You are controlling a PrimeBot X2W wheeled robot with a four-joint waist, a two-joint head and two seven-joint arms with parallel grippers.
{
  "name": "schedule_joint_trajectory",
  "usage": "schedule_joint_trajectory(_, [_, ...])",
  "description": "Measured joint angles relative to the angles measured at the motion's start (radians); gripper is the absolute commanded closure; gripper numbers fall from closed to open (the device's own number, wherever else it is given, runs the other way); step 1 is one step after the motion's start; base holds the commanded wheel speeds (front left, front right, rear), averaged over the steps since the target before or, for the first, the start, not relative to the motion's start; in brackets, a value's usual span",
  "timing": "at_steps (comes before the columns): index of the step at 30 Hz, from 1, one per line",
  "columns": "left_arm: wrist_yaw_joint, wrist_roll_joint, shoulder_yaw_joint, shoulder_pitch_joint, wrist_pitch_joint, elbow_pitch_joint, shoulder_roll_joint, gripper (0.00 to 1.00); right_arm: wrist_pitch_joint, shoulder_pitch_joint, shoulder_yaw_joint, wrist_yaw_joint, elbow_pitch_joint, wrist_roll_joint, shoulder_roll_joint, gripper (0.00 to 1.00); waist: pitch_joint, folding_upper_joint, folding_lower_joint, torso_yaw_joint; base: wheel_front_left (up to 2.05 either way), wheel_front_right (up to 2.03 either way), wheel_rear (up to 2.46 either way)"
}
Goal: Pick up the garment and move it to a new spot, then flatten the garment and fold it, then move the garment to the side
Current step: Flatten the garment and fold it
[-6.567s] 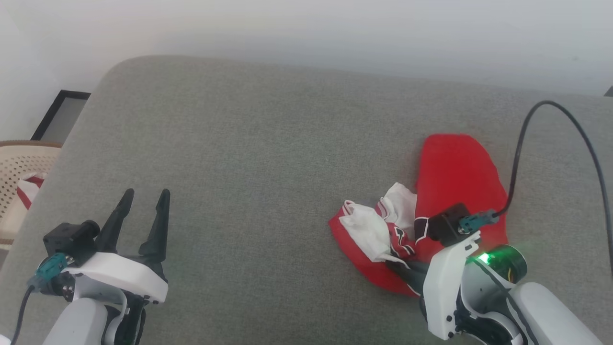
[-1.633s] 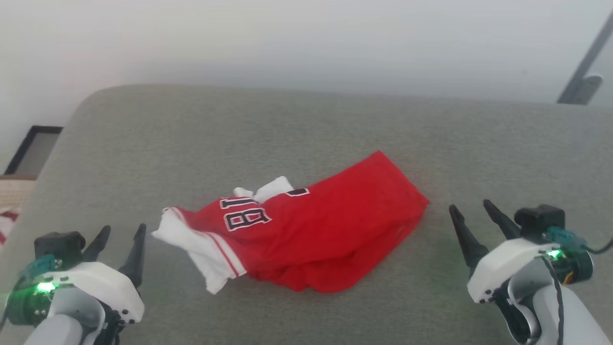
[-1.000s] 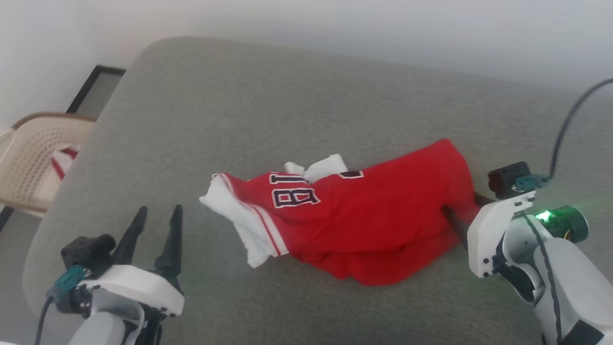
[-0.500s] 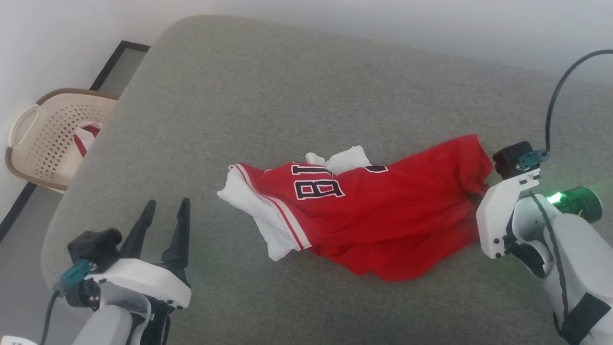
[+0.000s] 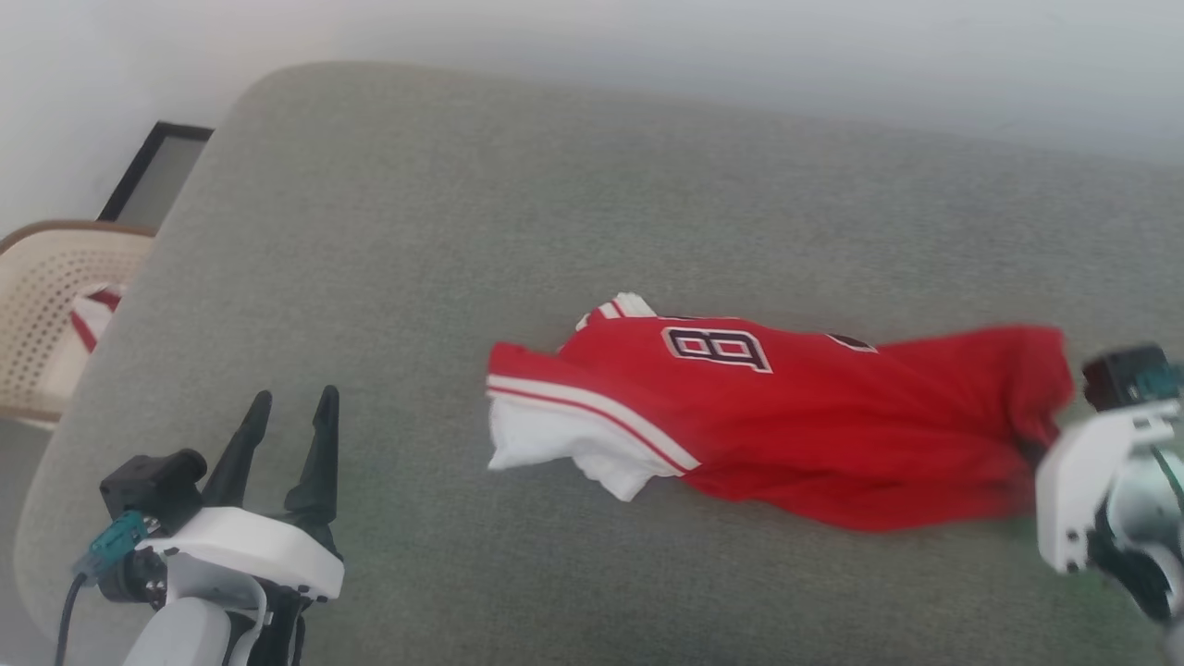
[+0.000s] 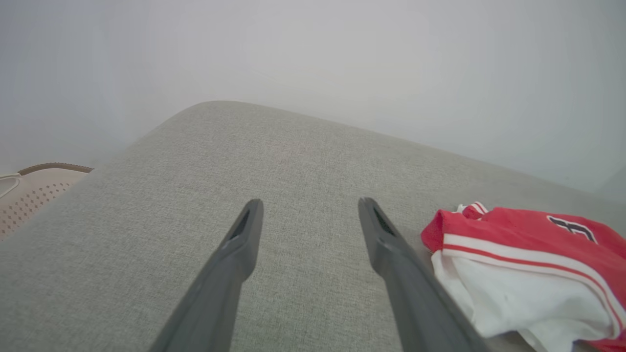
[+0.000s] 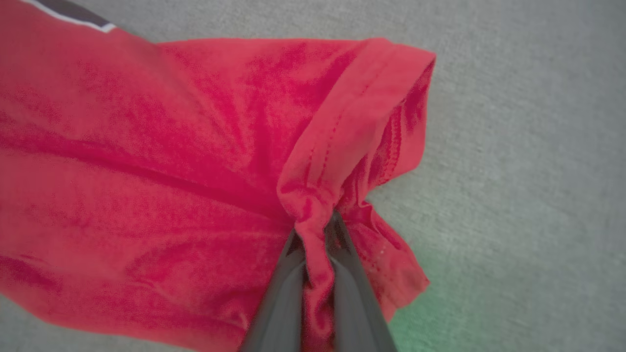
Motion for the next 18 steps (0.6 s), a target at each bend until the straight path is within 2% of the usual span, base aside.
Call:
schedule_joint_trajectory(9, [-0.017, 0.014, 0.018, 0.011, 0.000, 0.012, 0.001, 0.00, 0.134, 0.261, -0.116, -0.001, -0.208, 0.029, 0.038, 1.00, -0.026, 0.0000, 0.0000, -0.037, 0.00, 0.00, 0.00])
schedule_joint_trajectory(16, [-0.026, 0.018, 0.028, 0.020, 0.000, 0.019, 0.003, 0.00, 0.156, 0.361, -0.165, -0.001, -0.287, 0.021, 0.095, 1.00, -0.036, 0.0000, 0.0000, -0.052, 0.00, 0.00, 0.00])
schedule_joint_trajectory(17, [-0.026, 0.019, 0.029, 0.020, 0.000, 0.021, 0.003, 0.00, 0.156, 0.366, -0.170, -0.001, -0.291, 0.018, 0.105, 0.89, -0.036, 0.0000, 0.0000, -0.053, 0.00, 0.00, 0.00])
schedule_joint_trajectory(18, [-0.027, 0.019, 0.030, 0.020, 0.000, 0.021, 0.003, 0.00, 0.156, 0.369, -0.174, -0.001, -0.294, 0.016, 0.114, 0.72, -0.036, 0.0001, 0.0000, -0.055, 0.00, 0.00, 0.00])
